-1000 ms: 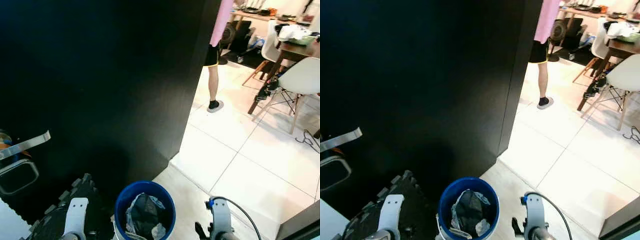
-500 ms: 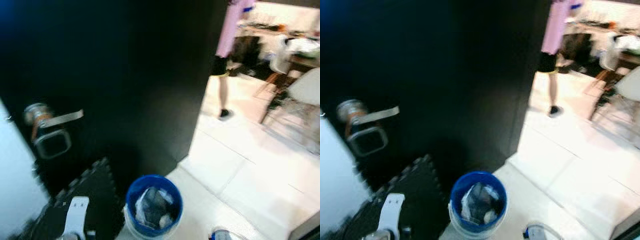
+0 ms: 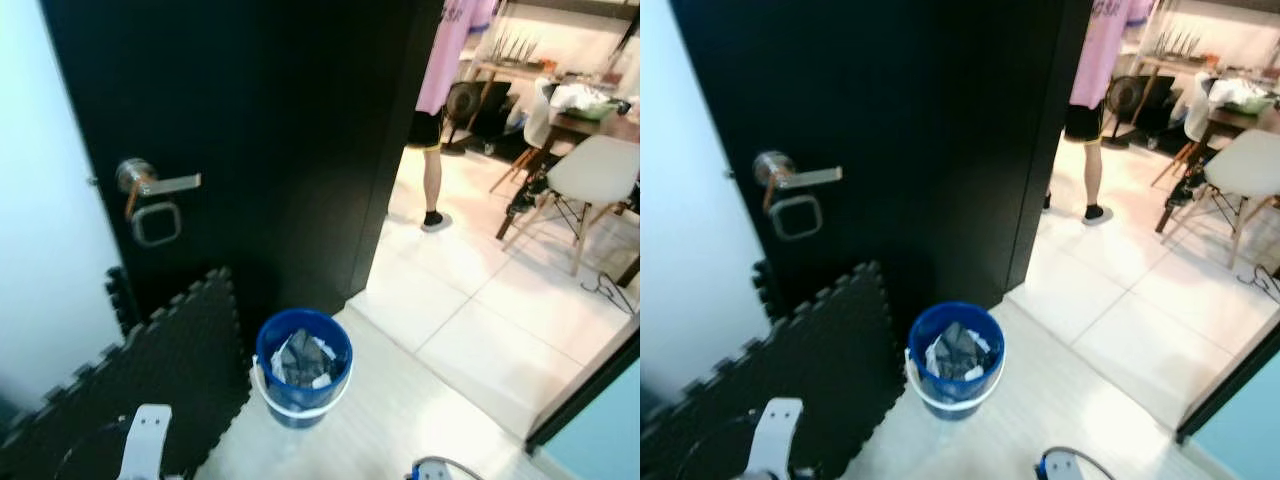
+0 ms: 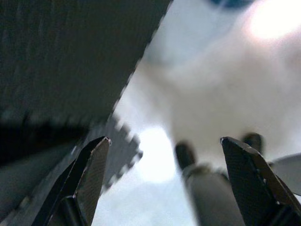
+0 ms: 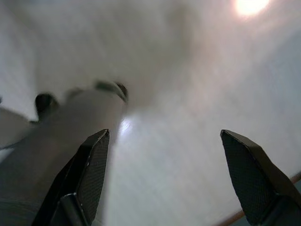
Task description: Clean up the room
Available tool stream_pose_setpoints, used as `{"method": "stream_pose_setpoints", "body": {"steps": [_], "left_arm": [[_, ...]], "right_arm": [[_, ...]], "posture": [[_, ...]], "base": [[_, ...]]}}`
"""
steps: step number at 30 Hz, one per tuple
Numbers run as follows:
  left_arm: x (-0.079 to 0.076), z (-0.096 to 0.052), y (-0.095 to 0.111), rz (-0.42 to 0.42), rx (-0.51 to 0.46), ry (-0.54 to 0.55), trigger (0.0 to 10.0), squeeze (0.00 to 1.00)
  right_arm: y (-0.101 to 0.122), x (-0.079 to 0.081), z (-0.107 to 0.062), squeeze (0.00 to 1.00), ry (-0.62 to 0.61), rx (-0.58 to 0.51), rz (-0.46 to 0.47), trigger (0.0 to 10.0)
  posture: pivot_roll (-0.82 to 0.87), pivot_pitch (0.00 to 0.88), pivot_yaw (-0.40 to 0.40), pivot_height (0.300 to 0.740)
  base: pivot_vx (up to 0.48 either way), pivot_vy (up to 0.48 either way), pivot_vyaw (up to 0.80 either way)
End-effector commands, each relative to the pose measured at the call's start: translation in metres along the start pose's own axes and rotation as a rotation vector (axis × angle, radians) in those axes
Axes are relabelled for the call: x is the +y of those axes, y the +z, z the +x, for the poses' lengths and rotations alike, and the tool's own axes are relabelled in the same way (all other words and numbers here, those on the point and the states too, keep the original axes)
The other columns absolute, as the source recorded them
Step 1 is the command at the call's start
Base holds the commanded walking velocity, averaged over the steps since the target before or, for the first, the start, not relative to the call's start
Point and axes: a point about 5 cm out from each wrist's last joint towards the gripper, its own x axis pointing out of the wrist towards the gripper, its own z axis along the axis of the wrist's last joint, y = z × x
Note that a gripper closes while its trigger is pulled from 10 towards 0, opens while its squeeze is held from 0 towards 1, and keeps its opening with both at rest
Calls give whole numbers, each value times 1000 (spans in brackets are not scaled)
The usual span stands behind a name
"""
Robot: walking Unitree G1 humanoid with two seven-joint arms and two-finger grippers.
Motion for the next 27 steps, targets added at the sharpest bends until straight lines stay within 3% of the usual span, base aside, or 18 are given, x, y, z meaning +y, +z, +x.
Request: {"method": "stream_pose_setpoints", "body": {"steps": [1, 27], "left_arm": [[-3, 0, -2, 12, 14, -12, 10000, 0], [-5, 1, -1, 35, 15, -18, 10000, 0]], "right_arm": [[-3, -3, -1, 0, -10, 17, 1, 10000], [-10, 1, -1, 0, -17, 55, -32, 10000]], "posture": [[105, 0, -27, 730], [101, 0, -32, 730]], "base": [[-480, 0, -744], [-455, 0, -729]]}}
